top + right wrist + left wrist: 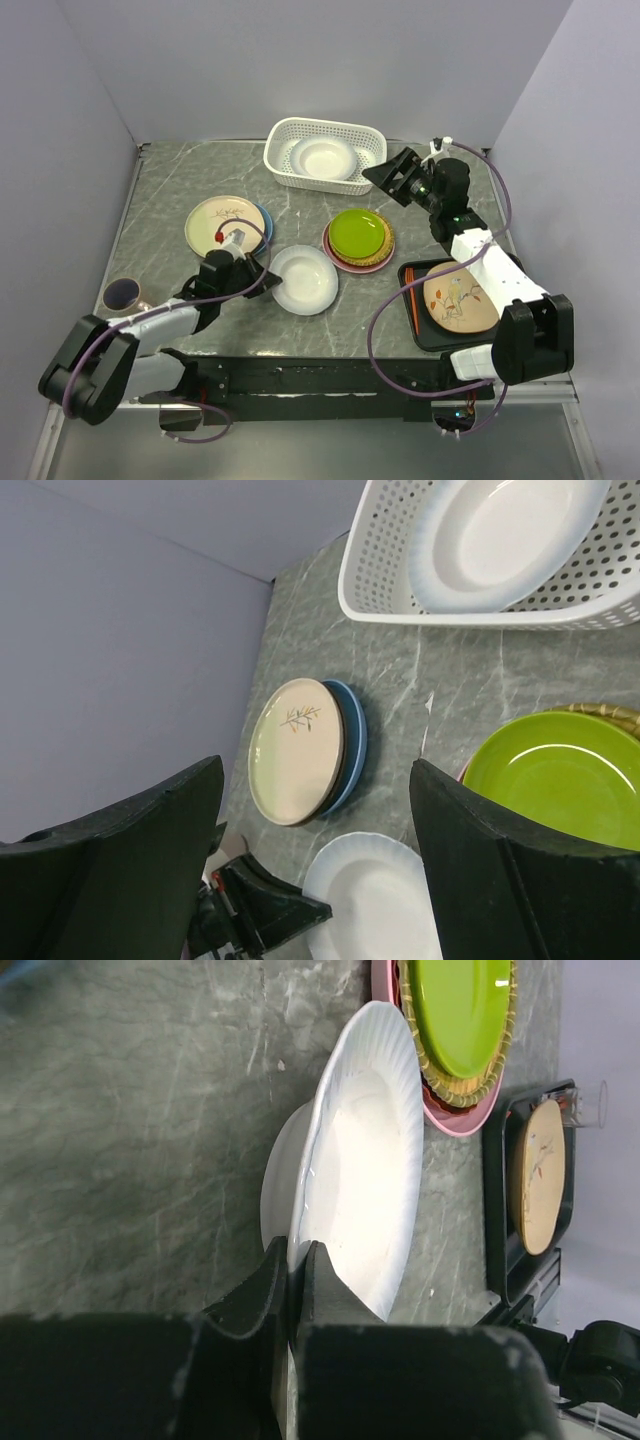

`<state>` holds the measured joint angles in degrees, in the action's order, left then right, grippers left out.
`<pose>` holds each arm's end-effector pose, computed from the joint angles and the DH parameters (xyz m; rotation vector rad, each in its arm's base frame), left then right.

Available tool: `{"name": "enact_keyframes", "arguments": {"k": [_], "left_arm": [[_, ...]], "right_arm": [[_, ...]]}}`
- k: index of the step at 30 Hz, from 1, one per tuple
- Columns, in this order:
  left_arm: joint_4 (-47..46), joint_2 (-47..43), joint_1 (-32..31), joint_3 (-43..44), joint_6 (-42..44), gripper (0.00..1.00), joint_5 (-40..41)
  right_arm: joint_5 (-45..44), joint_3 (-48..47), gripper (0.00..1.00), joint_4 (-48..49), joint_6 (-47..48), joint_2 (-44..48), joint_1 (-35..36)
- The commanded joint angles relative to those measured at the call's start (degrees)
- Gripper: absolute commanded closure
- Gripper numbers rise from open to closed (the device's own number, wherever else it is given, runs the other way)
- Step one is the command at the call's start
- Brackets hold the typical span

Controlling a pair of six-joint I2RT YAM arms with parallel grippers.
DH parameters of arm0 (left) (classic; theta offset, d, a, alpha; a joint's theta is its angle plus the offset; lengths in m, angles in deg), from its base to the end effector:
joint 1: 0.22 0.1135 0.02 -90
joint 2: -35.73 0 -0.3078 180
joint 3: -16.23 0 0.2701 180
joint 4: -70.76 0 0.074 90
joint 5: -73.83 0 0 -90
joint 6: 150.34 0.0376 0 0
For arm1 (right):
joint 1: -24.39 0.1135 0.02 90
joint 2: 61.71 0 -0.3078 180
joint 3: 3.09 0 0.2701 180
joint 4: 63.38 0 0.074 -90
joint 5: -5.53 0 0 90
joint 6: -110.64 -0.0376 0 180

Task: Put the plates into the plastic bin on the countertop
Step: Pick up the plate at the center of the board.

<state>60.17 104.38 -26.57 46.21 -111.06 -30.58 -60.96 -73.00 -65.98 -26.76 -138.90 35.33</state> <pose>0.1896 -0.1044 0.1794 -0.3044 2.2082 -1.0505 0.3178 0.0767 0.3608 0.2688 1.8412 1.0842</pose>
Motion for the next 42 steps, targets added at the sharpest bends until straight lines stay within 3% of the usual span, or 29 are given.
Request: {"name": "enact_keyframes", "arguments": {"k": [1, 14, 38, 42], "left_arm": [[8.73, -5.34, 0.16, 4.55, 4.57, 0.99, 3.78], [12.17, -11.34, 0.33, 8.87, 3.35, 0.99, -1.13], [13.49, -18.98, 0.42, 12.47, 1.59, 0.99, -2.64], [14.02, -19.42, 0.42, 12.82, 1.5, 0.99, -2.55]], "right_arm": [[2.68, -0.76, 0.18, 2.5, 0.82, 0.72, -0.39], [7.61, 3.72, 0.18, 6.9, -0.59, -1.21, 0.92], [5.41, 18.92, 0.19, 11.99, -0.24, -3.84, 15.51], [7.95, 21.57, 0.19, 17.6, -2.08, -6.22, 16.65]]}}
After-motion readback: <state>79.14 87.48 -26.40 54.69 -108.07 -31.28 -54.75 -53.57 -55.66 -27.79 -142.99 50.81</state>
